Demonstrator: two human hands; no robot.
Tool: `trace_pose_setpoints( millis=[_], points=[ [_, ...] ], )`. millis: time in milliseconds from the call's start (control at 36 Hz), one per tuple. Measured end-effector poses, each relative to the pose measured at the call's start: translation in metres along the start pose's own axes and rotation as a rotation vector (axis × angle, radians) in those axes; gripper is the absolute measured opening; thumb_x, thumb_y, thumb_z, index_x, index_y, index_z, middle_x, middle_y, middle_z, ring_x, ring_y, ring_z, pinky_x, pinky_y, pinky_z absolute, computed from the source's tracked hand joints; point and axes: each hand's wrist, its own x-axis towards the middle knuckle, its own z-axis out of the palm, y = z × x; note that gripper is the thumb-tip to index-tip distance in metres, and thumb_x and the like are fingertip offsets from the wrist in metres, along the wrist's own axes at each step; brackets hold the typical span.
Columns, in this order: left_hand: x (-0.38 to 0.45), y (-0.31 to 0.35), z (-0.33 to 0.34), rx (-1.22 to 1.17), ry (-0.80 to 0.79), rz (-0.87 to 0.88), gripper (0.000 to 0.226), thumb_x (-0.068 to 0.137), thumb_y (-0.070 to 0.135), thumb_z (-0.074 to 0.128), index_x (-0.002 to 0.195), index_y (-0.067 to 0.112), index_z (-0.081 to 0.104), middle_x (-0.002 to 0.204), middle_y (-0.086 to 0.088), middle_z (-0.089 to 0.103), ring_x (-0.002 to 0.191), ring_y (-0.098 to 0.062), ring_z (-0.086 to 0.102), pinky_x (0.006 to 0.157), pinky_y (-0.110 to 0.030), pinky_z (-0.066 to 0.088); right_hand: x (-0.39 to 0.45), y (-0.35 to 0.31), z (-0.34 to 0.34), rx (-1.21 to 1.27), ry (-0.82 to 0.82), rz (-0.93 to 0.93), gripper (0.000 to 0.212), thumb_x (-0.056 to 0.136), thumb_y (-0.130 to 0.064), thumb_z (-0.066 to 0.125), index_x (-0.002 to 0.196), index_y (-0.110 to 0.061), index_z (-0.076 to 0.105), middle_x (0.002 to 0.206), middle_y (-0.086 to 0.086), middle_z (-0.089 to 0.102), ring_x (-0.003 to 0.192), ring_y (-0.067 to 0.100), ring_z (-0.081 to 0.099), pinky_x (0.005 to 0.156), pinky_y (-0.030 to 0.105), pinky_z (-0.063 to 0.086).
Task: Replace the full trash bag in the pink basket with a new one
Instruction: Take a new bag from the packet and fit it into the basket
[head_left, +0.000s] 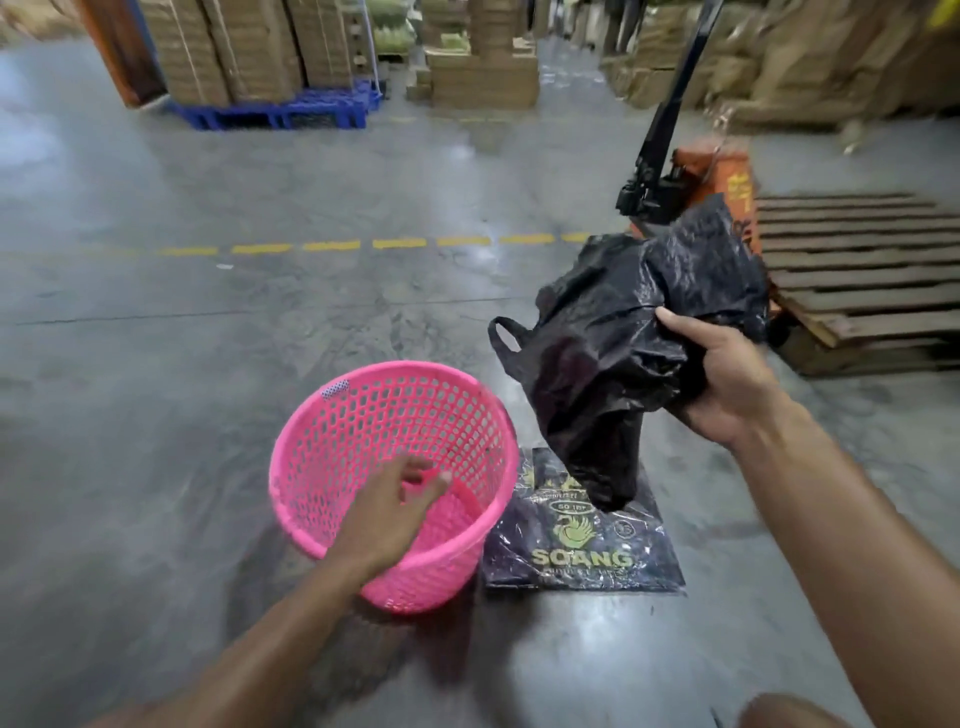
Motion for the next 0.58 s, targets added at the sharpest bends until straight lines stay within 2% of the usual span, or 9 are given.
trace_pose_setpoints(
  millis=[83, 139, 194, 250, 333, 444, 472, 528, 583],
  points=[
    [0.027, 0.041, -0.026, -0.393, 0.044, -0.187, 0.059, 0.082, 0.069, 0.059, 0.122, 0.026, 0.057, 0.121, 0.0, 0.061, 0.108, -0.028, 0.065, 0.086, -0.045, 0.058, -0.026, -0.019, 0.034, 0.056, -0.098, -0.018, 0.028, 0.099, -0.021, 0.056, 0.104, -0.007, 0.079, 0.109, 0.01, 0.078, 0.096, 0.024, 0.076, 0.096, 0.04, 0.059],
    [0.044, 0.065, -0.048, -0.601, -0.003, -0.301, 0.068, 0.08, 0.072, 0.06, 0.131, 0.027, 0.051, 0.128, -0.003, 0.055, 0.105, -0.032, 0.067, 0.082, -0.049, 0.061, -0.039, -0.024, 0.053, 0.101, -0.157, -0.024, 0.03, 0.098, -0.02, 0.056, 0.09, -0.009, 0.082, 0.101, 0.009, 0.08, 0.089, 0.022, 0.077, 0.092, 0.039, 0.06],
    [0.054, 0.081, -0.07, -0.677, -0.043, -0.328, 0.084, 0.066, 0.086, 0.061, 0.13, 0.032, 0.052, 0.127, -0.005, 0.057, 0.092, -0.029, 0.071, 0.071, -0.043, 0.063, -0.044, -0.02, 0.068, 0.133, -0.187, -0.021, 0.027, 0.096, -0.019, 0.058, 0.087, -0.008, 0.081, 0.1, 0.009, 0.079, 0.089, 0.022, 0.076, 0.095, 0.04, 0.059],
    [0.061, 0.09, -0.091, -0.65, -0.052, -0.279, 0.072, 0.066, 0.089, 0.056, 0.113, 0.035, 0.063, 0.109, -0.004, 0.066, 0.077, -0.019, 0.067, 0.065, -0.032, 0.057, -0.043, -0.008, 0.079, 0.139, -0.213, -0.002, 0.023, 0.095, -0.018, 0.057, 0.095, -0.006, 0.077, 0.101, 0.011, 0.077, 0.092, 0.023, 0.074, 0.098, 0.04, 0.058],
    [0.072, 0.087, -0.12, -0.663, 0.043, -0.241, 0.063, 0.071, 0.079, 0.063, 0.103, 0.025, 0.071, 0.093, -0.001, 0.068, 0.081, -0.019, 0.063, 0.075, -0.032, 0.051, -0.034, 0.027, 0.099, 0.126, -0.217, 0.048, 0.024, 0.097, -0.015, 0.054, 0.108, -0.001, 0.071, 0.1, 0.011, 0.079, 0.09, 0.021, 0.076, 0.089, 0.035, 0.062],
    [0.079, 0.061, -0.132, -0.643, 0.289, -0.175, 0.018, 0.078, 0.031, 0.077, 0.087, 0.016, 0.072, 0.065, 0.001, 0.069, 0.07, -0.022, 0.063, 0.057, -0.027, 0.054, -0.006, 0.092, 0.117, -0.091, -0.139, 0.001, 0.022, 0.096, -0.005, 0.06, 0.116, -0.002, 0.068, 0.093, 0.004, 0.08, 0.082, 0.016, 0.076, 0.073, 0.032, 0.062],
    [0.079, 0.049, -0.131, -0.598, 0.317, -0.172, 0.014, 0.077, 0.027, 0.077, 0.083, 0.015, 0.073, 0.068, -0.003, 0.069, 0.072, -0.025, 0.063, 0.059, -0.029, 0.054, 0.0, 0.11, 0.121, -0.179, -0.09, -0.033, 0.025, 0.093, -0.004, 0.066, 0.117, -0.005, 0.07, 0.099, 0.005, 0.079, 0.087, 0.017, 0.076, 0.076, 0.031, 0.061],
    [0.077, 0.028, -0.123, -0.477, 0.314, -0.201, 0.022, 0.071, 0.035, 0.078, 0.081, 0.016, 0.076, 0.079, -0.006, 0.074, 0.078, -0.024, 0.068, 0.067, -0.035, 0.056, 0.015, 0.147, 0.118, -0.432, -0.003, -0.059, 0.021, 0.082, -0.008, 0.078, 0.101, -0.014, 0.074, 0.099, 0.002, 0.078, 0.093, 0.02, 0.073, 0.084, 0.033, 0.058],
    [0.071, 0.01, -0.116, -0.325, 0.327, -0.23, 0.038, 0.063, 0.045, 0.077, 0.087, 0.016, 0.078, 0.085, -0.004, 0.078, 0.082, -0.022, 0.073, 0.075, -0.038, 0.06, 0.027, 0.181, 0.106, -0.619, 0.057, 0.058, 0.034, 0.057, -0.028, 0.087, 0.086, -0.017, 0.072, 0.091, 0.003, 0.077, 0.091, 0.024, 0.074, 0.086, 0.04, 0.061]
  ],
)
